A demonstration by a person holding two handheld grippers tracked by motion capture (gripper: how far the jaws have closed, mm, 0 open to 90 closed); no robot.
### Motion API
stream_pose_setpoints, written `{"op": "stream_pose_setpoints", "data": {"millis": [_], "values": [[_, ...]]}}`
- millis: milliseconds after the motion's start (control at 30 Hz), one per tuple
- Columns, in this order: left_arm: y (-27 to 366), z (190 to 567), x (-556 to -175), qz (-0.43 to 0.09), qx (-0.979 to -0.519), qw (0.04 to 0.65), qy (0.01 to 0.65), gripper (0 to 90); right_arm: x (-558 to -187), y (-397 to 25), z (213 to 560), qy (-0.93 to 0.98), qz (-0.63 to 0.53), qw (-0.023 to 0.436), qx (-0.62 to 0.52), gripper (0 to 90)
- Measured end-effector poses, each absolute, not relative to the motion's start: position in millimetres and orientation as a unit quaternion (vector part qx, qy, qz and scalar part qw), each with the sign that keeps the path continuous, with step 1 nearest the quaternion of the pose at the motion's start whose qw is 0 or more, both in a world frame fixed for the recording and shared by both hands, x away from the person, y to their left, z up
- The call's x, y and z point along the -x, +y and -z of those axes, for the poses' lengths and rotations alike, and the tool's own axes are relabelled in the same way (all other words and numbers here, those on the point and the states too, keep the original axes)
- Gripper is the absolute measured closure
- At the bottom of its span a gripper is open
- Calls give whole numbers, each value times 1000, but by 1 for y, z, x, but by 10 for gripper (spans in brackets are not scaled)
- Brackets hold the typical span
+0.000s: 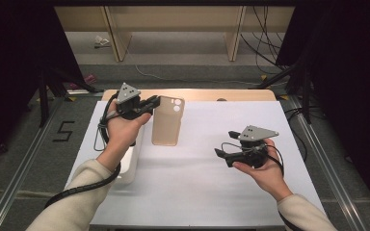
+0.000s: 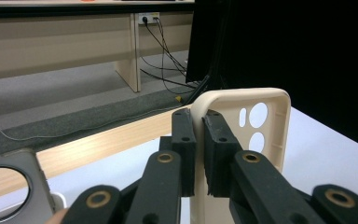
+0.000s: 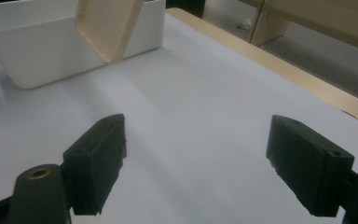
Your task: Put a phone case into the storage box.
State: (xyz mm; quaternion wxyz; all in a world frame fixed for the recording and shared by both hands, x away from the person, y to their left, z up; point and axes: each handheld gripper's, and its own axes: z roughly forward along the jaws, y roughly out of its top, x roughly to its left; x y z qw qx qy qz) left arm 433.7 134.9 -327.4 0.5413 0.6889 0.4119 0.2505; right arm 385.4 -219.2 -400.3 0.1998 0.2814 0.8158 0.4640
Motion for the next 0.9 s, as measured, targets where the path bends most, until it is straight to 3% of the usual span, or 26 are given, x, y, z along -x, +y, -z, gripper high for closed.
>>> {"op": "stream_pose_setpoints", "data": {"millis": [900], "values": [[159, 320, -432, -260, -677, 544, 422, 840, -384, -241, 402, 805, -462, 210, -308, 205]]}}
